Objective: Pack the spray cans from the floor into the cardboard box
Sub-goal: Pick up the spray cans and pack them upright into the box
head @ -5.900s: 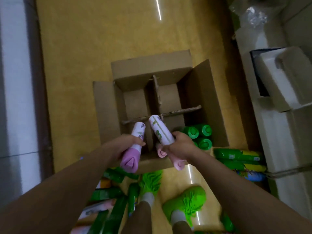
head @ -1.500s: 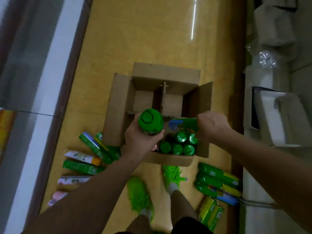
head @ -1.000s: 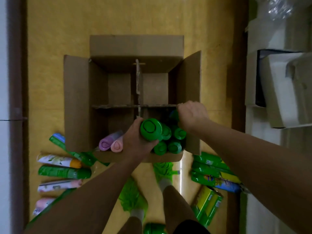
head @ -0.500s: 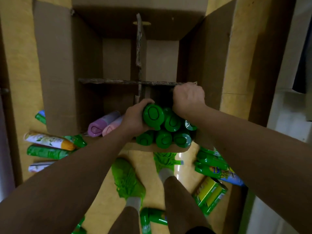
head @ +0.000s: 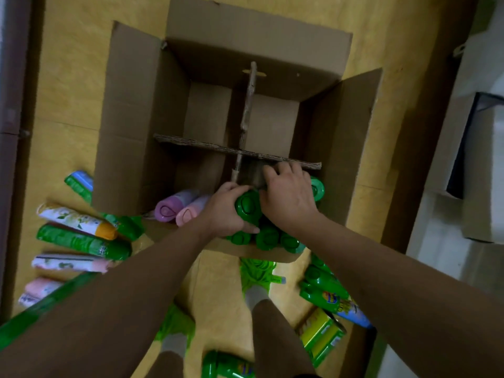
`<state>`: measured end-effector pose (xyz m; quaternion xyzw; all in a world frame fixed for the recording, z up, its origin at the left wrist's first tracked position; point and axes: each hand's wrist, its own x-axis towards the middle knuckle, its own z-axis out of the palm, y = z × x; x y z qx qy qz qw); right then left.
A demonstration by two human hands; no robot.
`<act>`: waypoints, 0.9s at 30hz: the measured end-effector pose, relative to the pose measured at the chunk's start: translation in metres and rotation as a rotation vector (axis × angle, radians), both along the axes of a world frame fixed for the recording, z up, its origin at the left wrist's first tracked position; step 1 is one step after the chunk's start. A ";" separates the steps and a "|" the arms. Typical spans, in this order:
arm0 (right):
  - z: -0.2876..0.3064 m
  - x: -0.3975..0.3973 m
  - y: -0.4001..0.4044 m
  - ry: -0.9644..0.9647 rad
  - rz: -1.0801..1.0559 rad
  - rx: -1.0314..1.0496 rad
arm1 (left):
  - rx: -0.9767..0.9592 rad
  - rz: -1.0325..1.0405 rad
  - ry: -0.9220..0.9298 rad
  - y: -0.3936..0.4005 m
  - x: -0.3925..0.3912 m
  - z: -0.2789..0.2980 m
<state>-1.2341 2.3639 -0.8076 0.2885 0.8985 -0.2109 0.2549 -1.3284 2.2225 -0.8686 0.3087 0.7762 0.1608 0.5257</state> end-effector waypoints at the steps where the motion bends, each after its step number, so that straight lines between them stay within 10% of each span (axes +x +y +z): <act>1: 0.003 -0.007 -0.006 0.003 0.021 -0.002 | 0.018 0.036 -0.020 -0.004 -0.002 0.002; 10: 0.024 -0.089 -0.095 0.087 0.194 -0.023 | 0.138 0.709 0.155 -0.078 -0.036 0.035; 20: -0.015 -0.156 -0.293 0.166 0.383 -0.112 | -0.029 1.046 0.430 -0.317 -0.076 0.020; 27: -0.109 -0.159 -0.374 -0.090 0.226 -0.192 | -0.129 1.212 0.295 -0.405 -0.071 -0.049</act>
